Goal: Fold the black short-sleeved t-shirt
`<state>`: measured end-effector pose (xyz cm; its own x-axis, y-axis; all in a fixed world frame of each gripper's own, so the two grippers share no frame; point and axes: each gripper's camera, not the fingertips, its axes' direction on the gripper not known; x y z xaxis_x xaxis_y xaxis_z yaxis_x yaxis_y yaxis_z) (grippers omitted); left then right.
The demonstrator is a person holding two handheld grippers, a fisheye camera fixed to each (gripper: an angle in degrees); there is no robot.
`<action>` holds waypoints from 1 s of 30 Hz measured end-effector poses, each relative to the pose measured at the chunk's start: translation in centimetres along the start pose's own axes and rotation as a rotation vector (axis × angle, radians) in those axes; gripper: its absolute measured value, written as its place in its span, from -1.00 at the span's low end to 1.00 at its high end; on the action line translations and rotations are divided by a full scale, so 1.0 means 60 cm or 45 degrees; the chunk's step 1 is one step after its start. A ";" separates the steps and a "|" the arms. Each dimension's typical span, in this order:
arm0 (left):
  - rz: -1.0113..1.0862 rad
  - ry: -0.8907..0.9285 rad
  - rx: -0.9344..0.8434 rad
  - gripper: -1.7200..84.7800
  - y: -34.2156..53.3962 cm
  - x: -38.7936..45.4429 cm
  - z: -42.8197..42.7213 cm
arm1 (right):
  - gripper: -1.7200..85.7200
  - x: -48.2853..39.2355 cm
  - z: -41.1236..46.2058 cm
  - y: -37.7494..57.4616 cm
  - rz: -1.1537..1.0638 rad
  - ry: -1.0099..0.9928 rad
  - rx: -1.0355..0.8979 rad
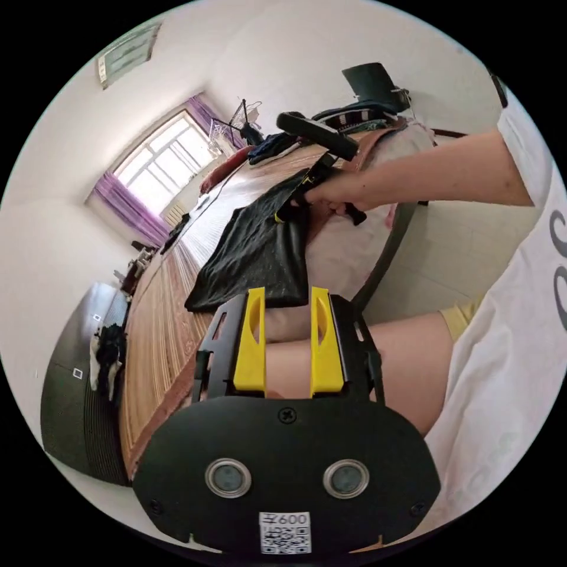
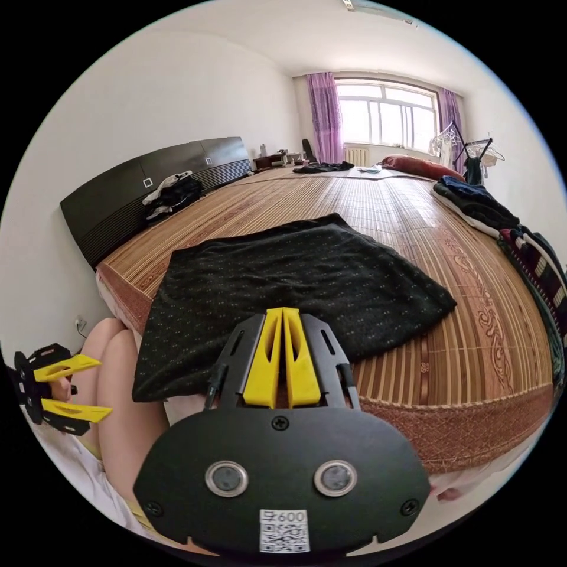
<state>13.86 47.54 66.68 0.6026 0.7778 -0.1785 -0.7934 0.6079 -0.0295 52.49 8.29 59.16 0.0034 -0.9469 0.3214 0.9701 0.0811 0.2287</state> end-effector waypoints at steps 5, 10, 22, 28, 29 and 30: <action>0.323 -0.127 -0.058 -0.76 -0.037 0.109 0.052 | -0.98 0.051 0.004 -0.002 0.058 -0.117 -0.013; 0.554 -0.335 -0.174 -0.79 -0.036 0.201 0.114 | -0.98 0.054 0.009 -0.006 -0.064 -0.082 -0.056; 0.534 -0.395 -0.156 -0.92 -0.054 0.275 0.165 | -0.98 0.064 -0.005 0.041 -0.166 0.302 -0.095; 0.415 -0.356 -0.142 -0.92 -0.068 0.249 0.158 | -0.95 -0.106 -0.050 0.154 -1.098 0.188 0.056; 0.402 -0.353 -0.139 -0.92 -0.070 0.244 0.156 | -0.90 -0.148 -0.054 0.181 -1.262 0.169 0.066; 0.378 -0.343 -0.135 -0.92 -0.074 0.233 0.151 | -0.88 -0.166 -0.055 0.191 -1.318 0.164 0.071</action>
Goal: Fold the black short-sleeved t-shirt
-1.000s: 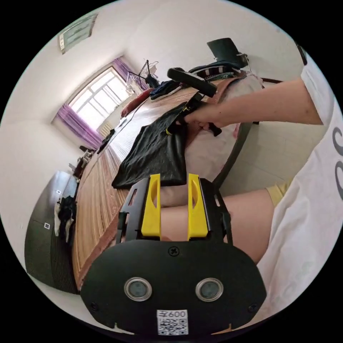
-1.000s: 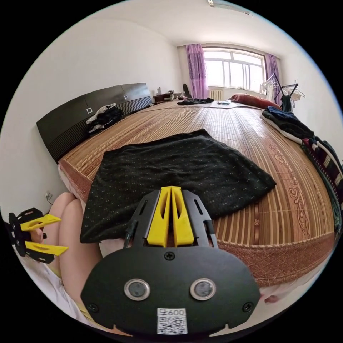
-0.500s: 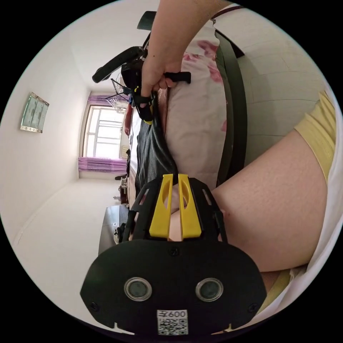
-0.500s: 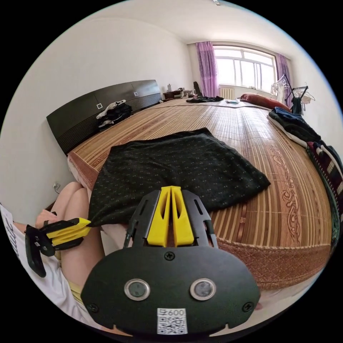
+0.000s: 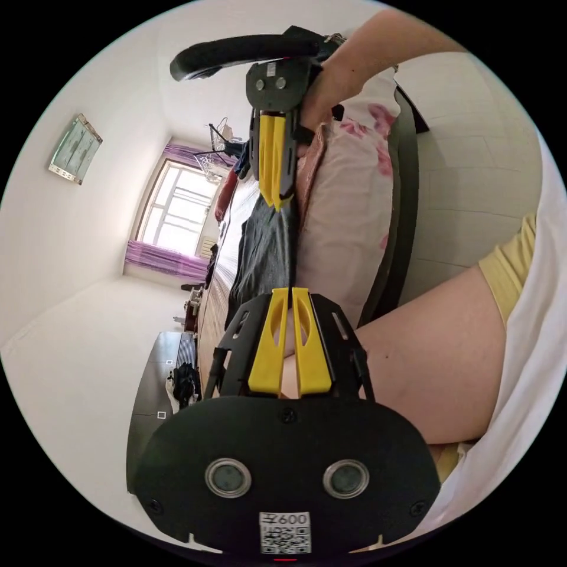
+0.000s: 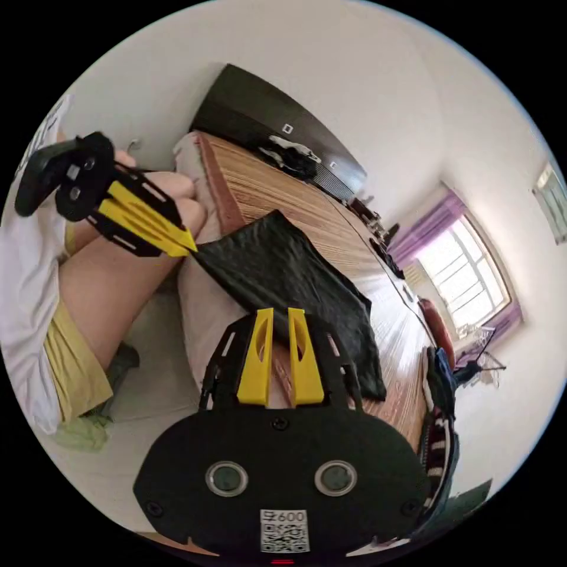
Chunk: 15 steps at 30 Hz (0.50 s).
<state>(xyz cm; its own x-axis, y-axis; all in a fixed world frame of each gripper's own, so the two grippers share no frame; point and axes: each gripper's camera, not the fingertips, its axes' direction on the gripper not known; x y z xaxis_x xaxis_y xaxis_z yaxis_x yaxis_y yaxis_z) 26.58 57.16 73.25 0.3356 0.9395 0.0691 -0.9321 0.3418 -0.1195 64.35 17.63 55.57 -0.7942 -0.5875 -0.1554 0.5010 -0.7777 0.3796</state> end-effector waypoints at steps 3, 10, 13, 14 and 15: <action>-0.015 -0.013 0.007 -0.92 0.001 -0.018 -0.003 | -0.79 -0.067 -0.006 -0.042 -0.297 -0.133 0.045; 0.014 -0.073 0.021 -0.91 0.007 -0.020 -0.009 | -0.91 -0.118 0.085 -0.094 -0.476 -0.122 -0.040; 0.001 -0.040 0.020 -0.89 0.012 -0.018 -0.008 | -0.97 -0.135 0.089 -0.091 -0.456 -0.086 -0.032; -0.005 -0.051 0.022 -0.88 0.012 -0.016 -0.009 | -0.97 -0.144 0.090 -0.095 -0.439 -0.048 -0.039; -0.002 -0.093 0.022 -0.87 0.011 -0.010 -0.011 | -0.97 -0.149 0.091 -0.097 -0.429 -0.024 -0.046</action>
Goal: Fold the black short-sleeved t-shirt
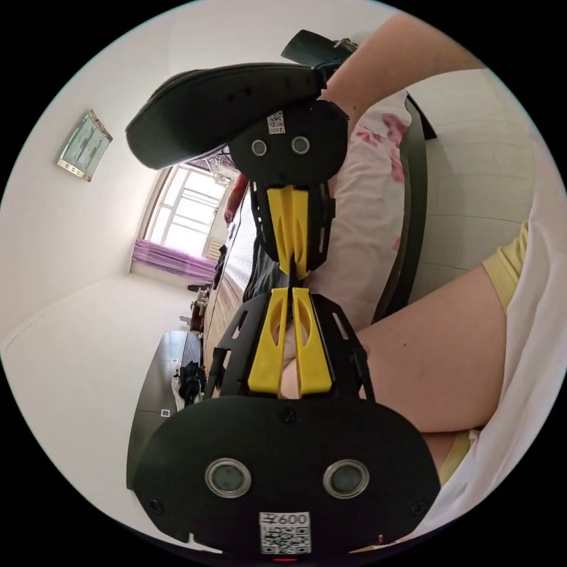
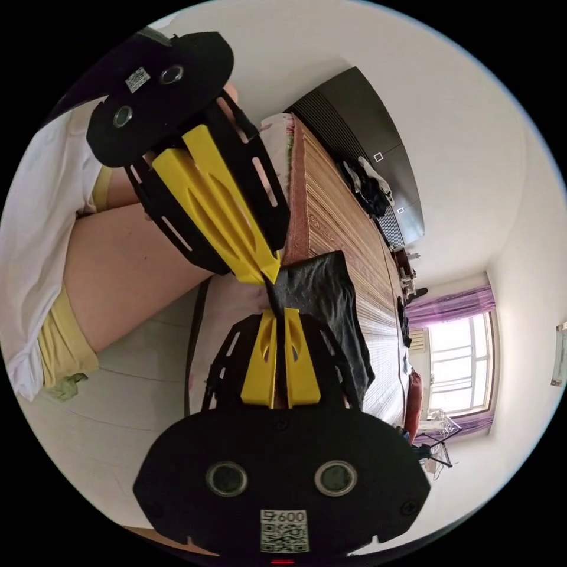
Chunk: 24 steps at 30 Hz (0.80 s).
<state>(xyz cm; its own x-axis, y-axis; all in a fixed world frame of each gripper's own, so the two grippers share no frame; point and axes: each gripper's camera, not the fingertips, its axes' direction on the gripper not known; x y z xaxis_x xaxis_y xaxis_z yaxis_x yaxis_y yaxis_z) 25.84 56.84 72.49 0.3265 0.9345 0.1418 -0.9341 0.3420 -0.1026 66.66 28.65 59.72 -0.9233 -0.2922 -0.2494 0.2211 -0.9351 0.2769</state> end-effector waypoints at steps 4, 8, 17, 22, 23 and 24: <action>0.034 -0.105 -0.031 -0.76 -0.012 0.019 -0.007 | -0.98 -0.020 0.008 -0.029 0.035 0.046 -0.059; 0.091 -0.101 -0.124 -0.75 -0.032 0.014 0.016 | -0.98 -0.026 0.007 -0.056 0.057 0.044 -0.018; 0.322 -0.183 -0.113 -0.90 0.002 -0.025 0.031 | -0.98 -0.041 0.047 -0.077 0.123 0.123 -0.071; 0.276 -0.168 -0.114 -0.91 0.044 -0.051 0.007 | -0.98 -0.046 0.088 -0.037 0.127 0.244 -0.373; 0.268 -0.170 -0.122 -0.91 0.050 -0.052 0.005 | -0.98 -0.044 0.098 -0.016 0.145 0.285 -0.467; 0.261 -0.178 -0.128 -0.91 0.062 -0.054 0.001 | -0.98 -0.044 0.102 -0.005 0.149 0.302 -0.504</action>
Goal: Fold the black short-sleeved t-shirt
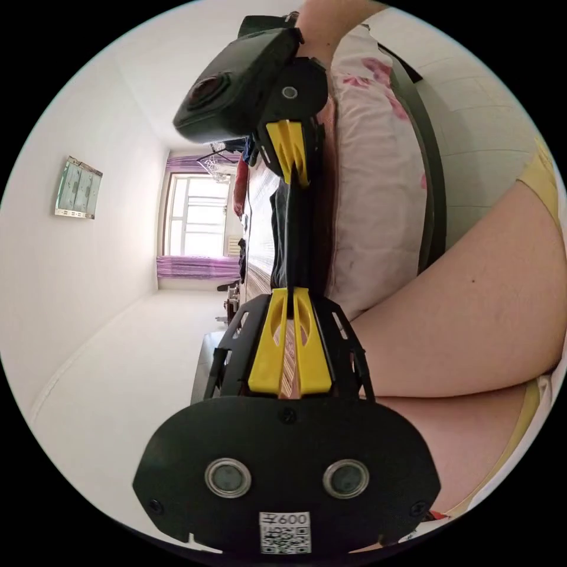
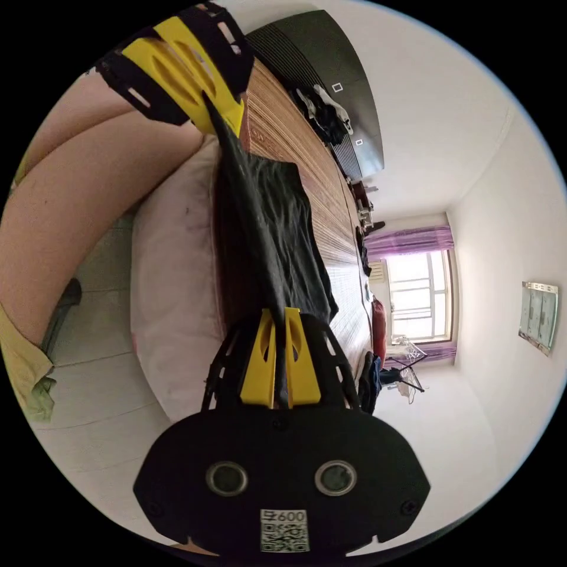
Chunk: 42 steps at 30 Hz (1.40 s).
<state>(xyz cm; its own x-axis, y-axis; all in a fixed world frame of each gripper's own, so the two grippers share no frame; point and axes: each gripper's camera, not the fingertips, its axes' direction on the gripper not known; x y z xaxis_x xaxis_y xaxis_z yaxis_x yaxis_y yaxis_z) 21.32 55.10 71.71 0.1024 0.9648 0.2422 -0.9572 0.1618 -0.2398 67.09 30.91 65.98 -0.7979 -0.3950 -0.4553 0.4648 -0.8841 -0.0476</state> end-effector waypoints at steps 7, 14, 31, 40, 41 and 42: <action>-0.093 0.075 -0.009 -0.91 0.070 -0.013 -0.020 | -0.98 0.027 -0.003 0.078 0.182 -0.107 -0.090; -0.214 0.201 0.011 -0.91 0.148 -0.106 0.003 | -0.98 0.071 -0.068 0.016 0.147 -0.132 -0.056; -0.592 -0.286 0.215 -0.91 0.285 -0.463 0.192 | -0.98 0.301 -0.126 -0.139 0.442 0.308 0.164; -0.246 0.145 0.186 -0.91 0.442 -0.110 0.064 | -0.98 0.016 -0.168 -0.119 0.176 -0.012 -0.025; -0.246 0.139 0.173 -0.91 0.443 -0.113 0.053 | -0.98 0.024 -0.185 -0.119 0.168 -0.047 -0.032; -0.266 0.172 0.151 -0.91 0.446 -0.124 0.036 | -0.98 0.032 -0.193 -0.118 0.182 -0.071 -0.037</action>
<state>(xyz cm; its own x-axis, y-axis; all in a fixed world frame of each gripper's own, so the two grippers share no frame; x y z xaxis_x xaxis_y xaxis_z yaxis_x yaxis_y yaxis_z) -5.61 51.80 65.50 0.3284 0.9334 0.1449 -0.9358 0.3423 -0.0841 66.69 39.30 55.15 -0.7426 -0.5302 -0.4092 0.5855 -0.8106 -0.0121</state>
